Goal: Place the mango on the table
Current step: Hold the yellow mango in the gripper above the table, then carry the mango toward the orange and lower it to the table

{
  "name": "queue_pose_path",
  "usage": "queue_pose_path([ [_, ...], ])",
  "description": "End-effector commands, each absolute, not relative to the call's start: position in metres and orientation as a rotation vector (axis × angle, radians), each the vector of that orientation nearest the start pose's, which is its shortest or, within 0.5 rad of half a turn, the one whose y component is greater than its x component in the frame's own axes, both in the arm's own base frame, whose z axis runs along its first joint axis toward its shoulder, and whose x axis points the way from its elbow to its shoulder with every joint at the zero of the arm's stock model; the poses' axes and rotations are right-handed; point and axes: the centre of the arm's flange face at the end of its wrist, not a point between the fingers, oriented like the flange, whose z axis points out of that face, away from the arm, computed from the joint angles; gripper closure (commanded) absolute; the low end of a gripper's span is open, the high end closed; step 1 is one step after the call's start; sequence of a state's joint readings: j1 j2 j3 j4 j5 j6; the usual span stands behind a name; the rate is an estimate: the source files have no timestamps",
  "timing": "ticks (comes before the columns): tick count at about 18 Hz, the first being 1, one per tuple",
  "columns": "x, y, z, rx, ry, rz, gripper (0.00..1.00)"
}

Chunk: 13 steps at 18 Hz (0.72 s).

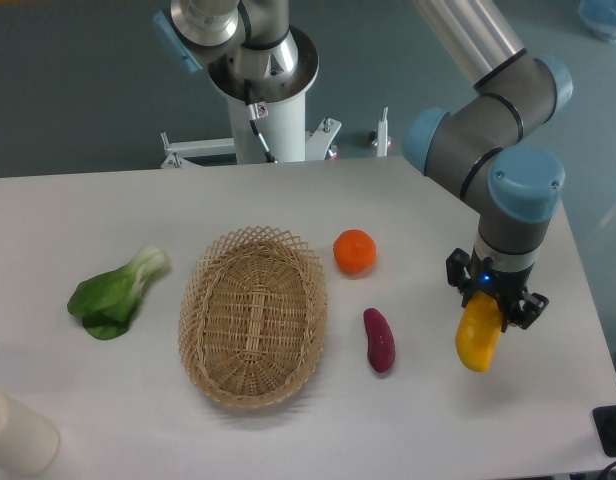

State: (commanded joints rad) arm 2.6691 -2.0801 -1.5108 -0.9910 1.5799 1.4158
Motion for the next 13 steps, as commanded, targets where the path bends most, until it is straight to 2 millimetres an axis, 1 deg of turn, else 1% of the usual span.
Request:
queue_pose_path([
  [1,-0.536,0.42,0.277,-3.07,0.504,0.193,0.67],
  [2,-0.53,0.412,0.276,-3.071,0.555,0.18,0.67],
  [3,-0.519,0.405,0.274,-3.068,0.618,0.158,0.67],
  [4,-0.509,0.396,0.264,-3.067,0.66,0.131,0.67],
  [5,-0.5,0.387,0.259,-3.057,0.714,0.131,0.67],
  [6,-0.499,0.367,0.255,-3.042,0.785,0.133,0.66],
  [9,-0.484,0.337,0.245,-3.013,0.926,0.077,0.66],
  [10,-0.476,0.331,0.241,-3.005,0.959,0.057,0.66],
  [12,-0.469,0.332,0.239,-2.999,0.98,0.082,0.65],
  [13,-0.466,0.331,0.235,-3.001,0.98,0.084,0.62],
])
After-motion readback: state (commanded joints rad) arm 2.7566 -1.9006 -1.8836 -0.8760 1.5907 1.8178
